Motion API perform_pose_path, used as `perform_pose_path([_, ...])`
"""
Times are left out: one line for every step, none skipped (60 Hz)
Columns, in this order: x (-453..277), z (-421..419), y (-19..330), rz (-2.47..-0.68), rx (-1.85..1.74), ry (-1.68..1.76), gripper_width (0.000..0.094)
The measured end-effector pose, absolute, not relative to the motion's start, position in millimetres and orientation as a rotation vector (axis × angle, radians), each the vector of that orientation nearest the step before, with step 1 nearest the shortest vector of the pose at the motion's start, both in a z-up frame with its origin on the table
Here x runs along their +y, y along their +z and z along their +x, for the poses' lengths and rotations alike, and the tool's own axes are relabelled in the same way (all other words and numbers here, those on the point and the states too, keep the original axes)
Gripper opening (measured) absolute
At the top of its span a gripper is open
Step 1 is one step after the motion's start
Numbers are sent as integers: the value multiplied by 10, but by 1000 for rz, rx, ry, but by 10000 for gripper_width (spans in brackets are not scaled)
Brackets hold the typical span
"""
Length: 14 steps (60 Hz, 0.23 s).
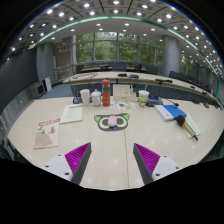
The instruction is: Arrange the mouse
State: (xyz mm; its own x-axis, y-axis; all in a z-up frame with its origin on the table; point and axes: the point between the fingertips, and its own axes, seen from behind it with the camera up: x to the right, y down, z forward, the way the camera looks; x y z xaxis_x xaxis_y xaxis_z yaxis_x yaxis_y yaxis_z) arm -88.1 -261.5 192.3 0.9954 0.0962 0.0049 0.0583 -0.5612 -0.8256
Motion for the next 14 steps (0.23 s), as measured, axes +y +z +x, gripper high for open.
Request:
perform_pose_path([-2640,-869,1945,-2163,-112,45,854])
perform_pose_path([-2667,-862,1967,-2158,-117,40,854])
perform_pose_path([-2688,-855,1987,-2154,-122,35,854])
perform_pose_path([-2710,-849,2006,-2150,-126,31,852])
perform_pose_path([-2727,-840,2018,-2146,-130,27,852])
perform_pose_path([-2745,-837,2035,-2143,-134,24,853])
perform_pose_path([-2761,-838,2052,-2140,-137,24,853])
perform_pose_path([-2774,-840,2066,-2138,-140,25,852])
perform_pose_path([-2785,-842,2079,-2134,-142,28,854])
perform_pose_path([-2794,-844,2094,-2132,-141,31,852])
perform_pose_path([-2797,-843,2105,-2130,-139,36,854])
perform_pose_path([-2803,-841,2118,-2129,-136,40,858])
perform_pose_path([-2813,-843,2130,-2130,-133,43,858])
perform_pose_path([-2824,-841,2137,-2129,-132,45,854])
